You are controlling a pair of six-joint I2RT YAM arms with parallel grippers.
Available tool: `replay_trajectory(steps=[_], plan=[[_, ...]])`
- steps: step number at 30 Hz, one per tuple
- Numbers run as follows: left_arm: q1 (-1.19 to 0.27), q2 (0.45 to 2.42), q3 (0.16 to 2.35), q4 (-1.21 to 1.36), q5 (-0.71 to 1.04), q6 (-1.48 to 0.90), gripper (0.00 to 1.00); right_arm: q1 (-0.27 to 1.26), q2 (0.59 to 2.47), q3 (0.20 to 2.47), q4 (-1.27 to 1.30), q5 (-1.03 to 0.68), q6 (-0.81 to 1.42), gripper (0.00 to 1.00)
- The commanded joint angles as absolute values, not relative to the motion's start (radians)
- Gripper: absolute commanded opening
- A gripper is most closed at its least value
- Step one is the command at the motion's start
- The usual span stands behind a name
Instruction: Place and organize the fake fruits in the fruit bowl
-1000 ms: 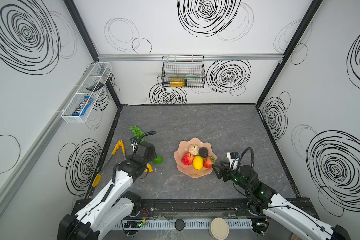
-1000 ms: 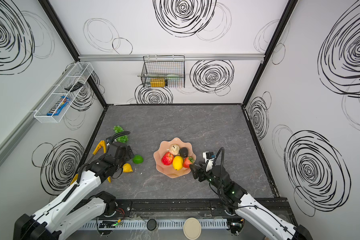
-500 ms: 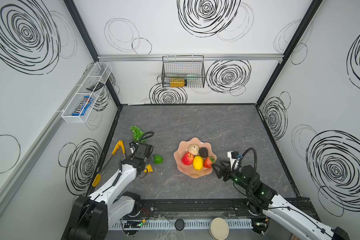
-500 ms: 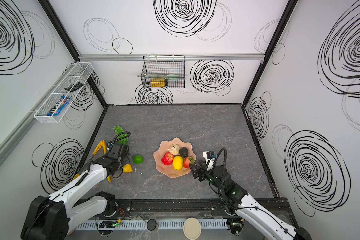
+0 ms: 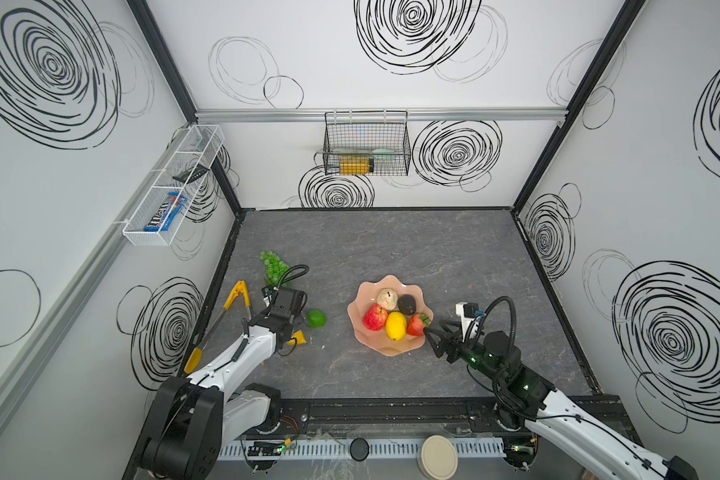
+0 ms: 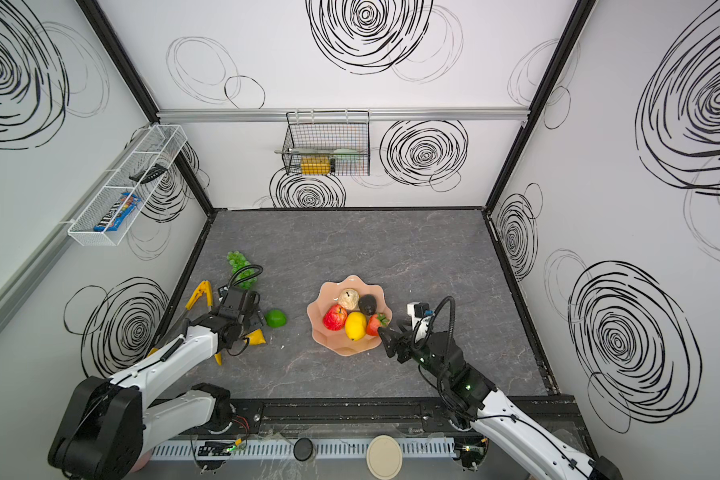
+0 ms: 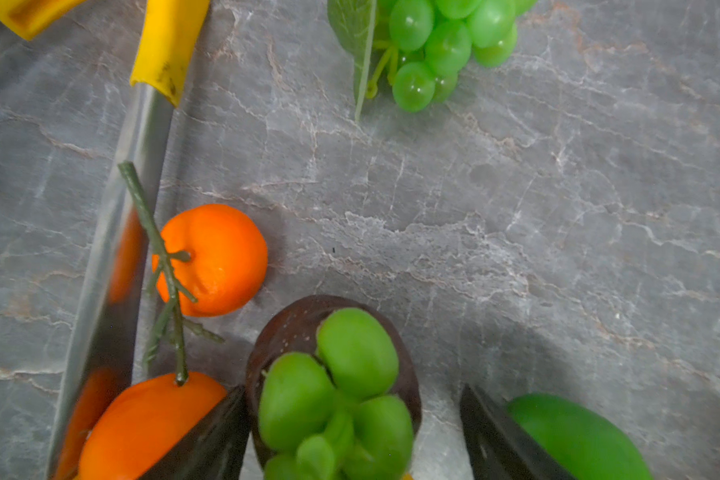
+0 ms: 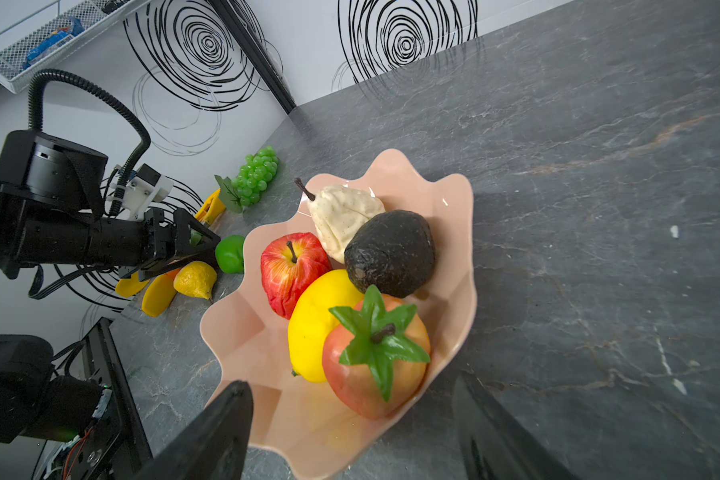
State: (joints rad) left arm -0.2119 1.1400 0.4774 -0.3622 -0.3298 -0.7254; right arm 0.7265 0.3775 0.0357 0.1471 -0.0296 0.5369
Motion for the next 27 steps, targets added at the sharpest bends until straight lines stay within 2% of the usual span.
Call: replay_trajectory(steps=[1,12,21,27], plan=[[-0.201,1.152,0.467,-0.317,-0.319,-0.721,0.8,0.719,0.367,0.024,0.167,-0.028,0.534,0.8],[-0.199,1.164,0.463,-0.28,-0.316,-0.718,0.64,0.718,0.366,0.023,0.167,-0.026,0.534,0.8],[-0.207,1.126,0.476,-0.291,-0.323,-0.718,0.61,0.716,0.359,0.023,0.164,-0.023,0.533,0.8],[-0.28,1.074,0.607,-0.38,-0.357,-0.69,0.61,0.716,0.357,0.021,0.166,-0.02,0.534,0.8]])
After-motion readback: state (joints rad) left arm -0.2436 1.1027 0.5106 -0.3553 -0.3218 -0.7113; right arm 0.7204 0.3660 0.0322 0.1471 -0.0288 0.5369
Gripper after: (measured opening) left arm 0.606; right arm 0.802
